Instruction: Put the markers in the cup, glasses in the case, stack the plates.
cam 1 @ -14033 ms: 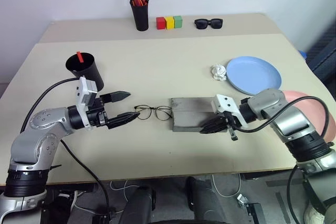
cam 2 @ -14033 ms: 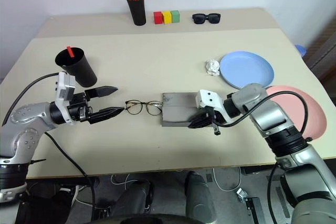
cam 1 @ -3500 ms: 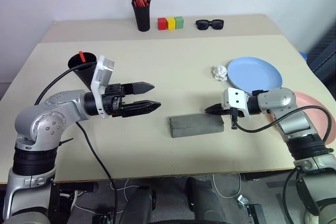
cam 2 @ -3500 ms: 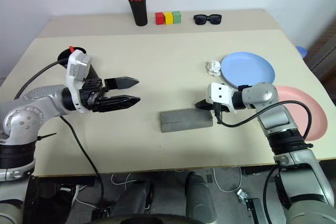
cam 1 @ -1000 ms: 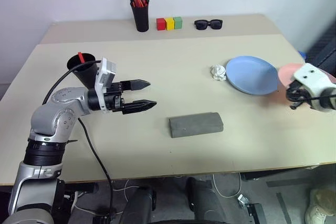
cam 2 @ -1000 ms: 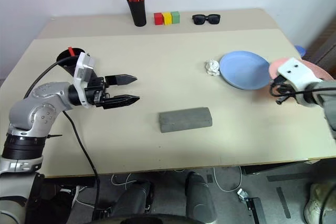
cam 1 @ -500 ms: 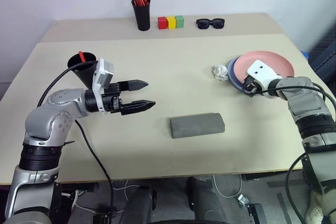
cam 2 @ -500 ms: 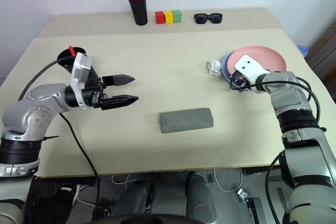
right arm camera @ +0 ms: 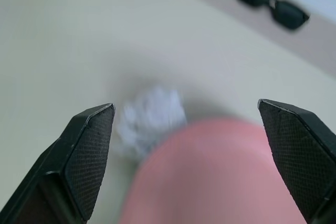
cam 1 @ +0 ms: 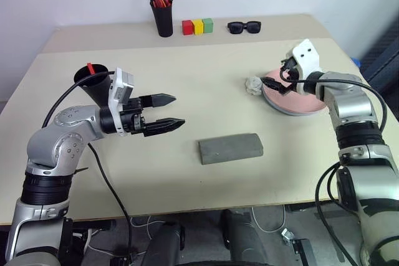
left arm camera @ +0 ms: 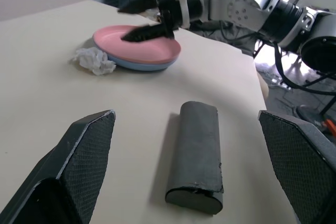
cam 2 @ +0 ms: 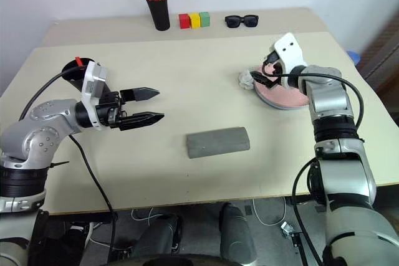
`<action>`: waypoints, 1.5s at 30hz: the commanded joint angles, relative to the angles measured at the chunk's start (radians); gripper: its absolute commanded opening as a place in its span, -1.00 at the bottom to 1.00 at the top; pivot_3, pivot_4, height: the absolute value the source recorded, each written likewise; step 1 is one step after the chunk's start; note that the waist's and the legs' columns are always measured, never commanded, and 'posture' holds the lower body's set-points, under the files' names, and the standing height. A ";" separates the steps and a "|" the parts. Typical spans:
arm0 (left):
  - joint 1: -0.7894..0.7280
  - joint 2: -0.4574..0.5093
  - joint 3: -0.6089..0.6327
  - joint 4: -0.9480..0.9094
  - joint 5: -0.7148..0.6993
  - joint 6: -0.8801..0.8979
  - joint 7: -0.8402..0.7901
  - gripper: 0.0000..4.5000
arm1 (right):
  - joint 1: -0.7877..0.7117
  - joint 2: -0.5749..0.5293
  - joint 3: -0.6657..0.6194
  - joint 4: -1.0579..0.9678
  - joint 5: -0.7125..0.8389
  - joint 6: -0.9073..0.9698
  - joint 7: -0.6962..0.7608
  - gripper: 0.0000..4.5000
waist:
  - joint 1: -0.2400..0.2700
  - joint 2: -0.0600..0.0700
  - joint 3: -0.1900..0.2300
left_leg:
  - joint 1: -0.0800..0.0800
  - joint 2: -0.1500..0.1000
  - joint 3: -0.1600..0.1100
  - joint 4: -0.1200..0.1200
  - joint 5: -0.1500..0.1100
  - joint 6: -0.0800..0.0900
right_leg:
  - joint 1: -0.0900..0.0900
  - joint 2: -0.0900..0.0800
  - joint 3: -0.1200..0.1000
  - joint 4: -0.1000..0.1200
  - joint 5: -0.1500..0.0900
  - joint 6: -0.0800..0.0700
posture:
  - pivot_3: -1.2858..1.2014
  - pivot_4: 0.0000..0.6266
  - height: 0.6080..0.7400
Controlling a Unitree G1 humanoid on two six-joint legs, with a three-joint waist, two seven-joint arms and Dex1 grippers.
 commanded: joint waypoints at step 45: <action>0.033 0.002 0.024 -0.060 -0.016 -0.015 0.040 1.00 | 0.004 -0.014 -0.127 0.188 0.012 -0.180 -0.080 -0.62 | -0.008 0.000 0.000 | -0.001 0.000 0.001 -0.002 0.001 -0.001 | -0.003 0.000 0.001 0.002 0.001 -0.001 | 0.03 -0.52 1.00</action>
